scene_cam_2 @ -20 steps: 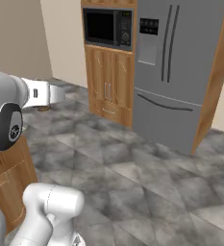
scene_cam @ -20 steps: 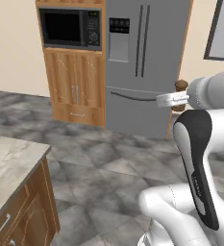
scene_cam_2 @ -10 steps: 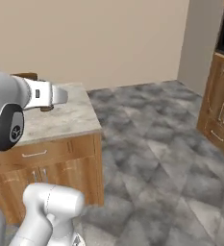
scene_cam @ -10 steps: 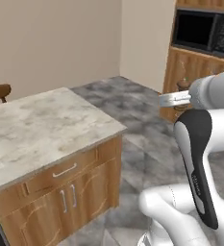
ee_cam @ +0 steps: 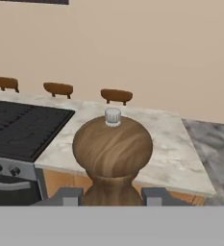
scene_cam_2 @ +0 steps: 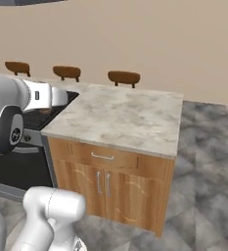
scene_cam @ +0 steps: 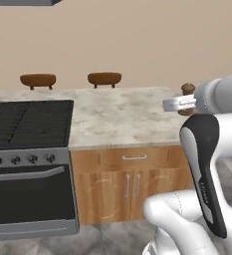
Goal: Take 2 condiments from the cabinet and move them on the counter near the stove.Make sure the condiments are lined up with each other, next to each other.
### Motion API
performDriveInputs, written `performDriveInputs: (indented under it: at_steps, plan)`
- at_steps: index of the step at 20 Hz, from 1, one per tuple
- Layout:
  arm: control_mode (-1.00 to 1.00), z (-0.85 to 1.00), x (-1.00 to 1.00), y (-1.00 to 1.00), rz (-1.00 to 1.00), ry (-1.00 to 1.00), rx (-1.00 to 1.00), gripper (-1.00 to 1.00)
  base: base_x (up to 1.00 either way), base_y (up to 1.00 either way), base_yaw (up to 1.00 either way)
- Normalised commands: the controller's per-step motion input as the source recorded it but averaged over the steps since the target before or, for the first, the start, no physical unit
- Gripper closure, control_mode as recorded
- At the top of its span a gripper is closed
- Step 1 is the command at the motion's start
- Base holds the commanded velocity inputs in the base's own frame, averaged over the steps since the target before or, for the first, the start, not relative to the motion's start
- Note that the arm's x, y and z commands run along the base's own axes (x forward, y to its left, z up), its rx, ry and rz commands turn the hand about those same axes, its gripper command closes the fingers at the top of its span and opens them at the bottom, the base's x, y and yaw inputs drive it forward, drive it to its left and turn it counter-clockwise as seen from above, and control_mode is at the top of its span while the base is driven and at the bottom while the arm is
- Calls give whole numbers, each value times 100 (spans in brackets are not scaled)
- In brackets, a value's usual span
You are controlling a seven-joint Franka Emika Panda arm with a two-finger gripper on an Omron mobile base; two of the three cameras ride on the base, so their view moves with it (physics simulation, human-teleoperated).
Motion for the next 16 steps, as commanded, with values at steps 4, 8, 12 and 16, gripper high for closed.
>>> performDriveInputs:
  at_steps: [4,8,12,16]
  plan:
    - [100,0,0,0,0,0,0,100,19,0,7]
    - [100,0,0,0,0,0,0,100,44,5,0]
    - [100,0,0,0,0,0,0,100,61,82,-1]
    - [100,0,0,0,0,0,0,100,44,97,-2]
